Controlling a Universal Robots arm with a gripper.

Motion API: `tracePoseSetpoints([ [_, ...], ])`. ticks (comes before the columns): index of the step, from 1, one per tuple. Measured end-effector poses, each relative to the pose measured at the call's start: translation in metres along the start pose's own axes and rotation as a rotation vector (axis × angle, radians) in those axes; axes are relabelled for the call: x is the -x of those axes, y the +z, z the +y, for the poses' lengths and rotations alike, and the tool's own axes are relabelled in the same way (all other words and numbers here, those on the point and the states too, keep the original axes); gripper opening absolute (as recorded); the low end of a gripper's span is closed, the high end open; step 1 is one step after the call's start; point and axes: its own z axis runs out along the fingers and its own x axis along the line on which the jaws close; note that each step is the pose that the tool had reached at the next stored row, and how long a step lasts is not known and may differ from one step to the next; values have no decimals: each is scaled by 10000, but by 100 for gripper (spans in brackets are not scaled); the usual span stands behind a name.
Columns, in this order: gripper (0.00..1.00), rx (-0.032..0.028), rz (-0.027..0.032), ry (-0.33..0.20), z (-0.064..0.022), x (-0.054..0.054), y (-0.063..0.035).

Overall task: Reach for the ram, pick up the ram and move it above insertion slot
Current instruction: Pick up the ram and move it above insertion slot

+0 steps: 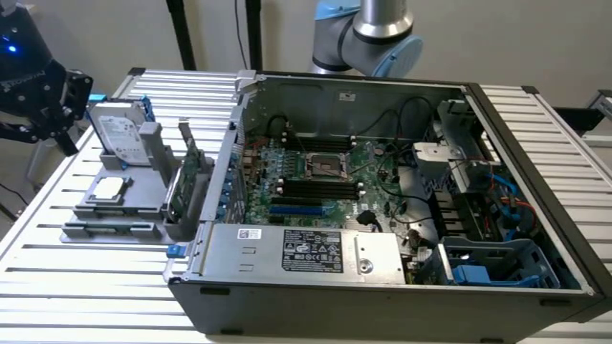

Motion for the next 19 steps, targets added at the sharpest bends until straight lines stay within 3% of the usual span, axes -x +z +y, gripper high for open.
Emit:
tracePoseSetpoints([
  [19, 11, 4, 164, -3451, 0, 0, 14],
])
